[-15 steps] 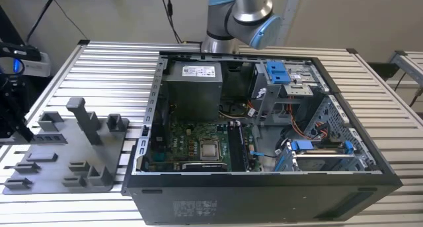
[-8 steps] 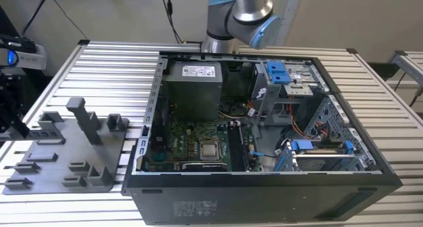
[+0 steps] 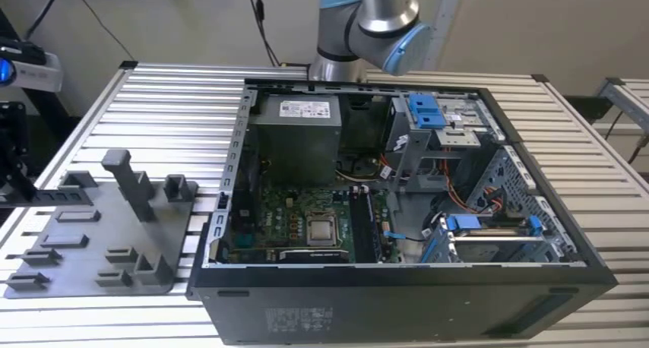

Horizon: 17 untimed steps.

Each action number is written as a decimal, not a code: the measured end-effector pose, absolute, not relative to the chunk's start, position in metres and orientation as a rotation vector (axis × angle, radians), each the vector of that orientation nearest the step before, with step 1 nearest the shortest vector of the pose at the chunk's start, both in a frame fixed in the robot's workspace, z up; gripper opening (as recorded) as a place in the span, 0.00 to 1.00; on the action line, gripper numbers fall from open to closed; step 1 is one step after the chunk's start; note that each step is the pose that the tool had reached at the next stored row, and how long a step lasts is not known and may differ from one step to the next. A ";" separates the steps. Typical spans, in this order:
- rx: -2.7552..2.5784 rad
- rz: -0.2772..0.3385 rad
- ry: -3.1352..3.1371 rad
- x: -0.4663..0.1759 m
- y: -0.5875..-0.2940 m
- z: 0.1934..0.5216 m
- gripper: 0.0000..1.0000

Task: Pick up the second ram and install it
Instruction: 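Pick up the second ram and move it above second insertion slot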

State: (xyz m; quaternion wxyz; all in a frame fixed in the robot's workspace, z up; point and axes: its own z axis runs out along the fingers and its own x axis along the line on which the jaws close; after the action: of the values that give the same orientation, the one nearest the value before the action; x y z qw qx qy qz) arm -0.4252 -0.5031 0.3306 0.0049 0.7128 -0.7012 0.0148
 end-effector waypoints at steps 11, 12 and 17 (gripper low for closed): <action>2.232 0.046 -2.196 -0.425 -0.503 0.360 0.14; 2.232 0.046 -2.196 -0.425 -0.503 0.363 0.14; 2.232 0.046 -2.196 -0.425 -0.503 0.376 0.14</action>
State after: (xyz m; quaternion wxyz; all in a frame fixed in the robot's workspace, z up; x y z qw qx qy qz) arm -0.4252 -0.5031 0.3759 0.0049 0.7127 -0.7013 0.0148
